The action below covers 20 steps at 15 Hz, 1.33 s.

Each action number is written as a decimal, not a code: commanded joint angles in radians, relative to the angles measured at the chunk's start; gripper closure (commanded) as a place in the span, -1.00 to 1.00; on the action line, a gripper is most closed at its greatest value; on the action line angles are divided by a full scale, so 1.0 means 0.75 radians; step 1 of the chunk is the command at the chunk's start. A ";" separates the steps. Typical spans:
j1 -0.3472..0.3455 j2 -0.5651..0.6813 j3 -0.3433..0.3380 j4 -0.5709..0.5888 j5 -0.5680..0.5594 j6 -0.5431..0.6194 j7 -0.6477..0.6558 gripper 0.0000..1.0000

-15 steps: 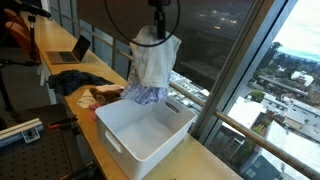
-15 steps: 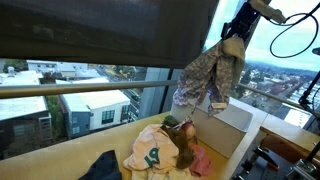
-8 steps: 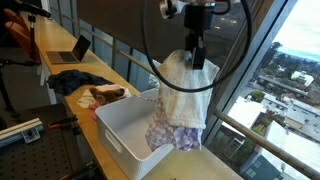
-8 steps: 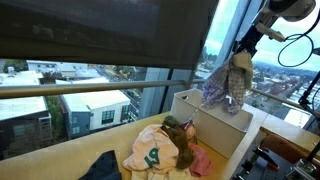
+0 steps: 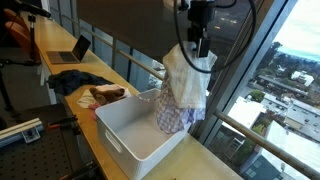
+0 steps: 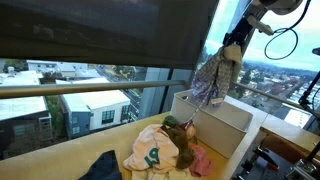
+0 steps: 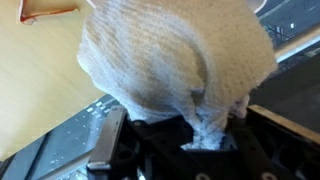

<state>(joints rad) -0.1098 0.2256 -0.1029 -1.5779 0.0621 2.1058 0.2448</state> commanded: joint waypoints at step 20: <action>0.050 -0.217 0.077 0.095 0.245 -0.221 -0.194 1.00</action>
<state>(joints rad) -0.0853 0.1131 -0.0625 -1.3578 0.2053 1.8865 0.1353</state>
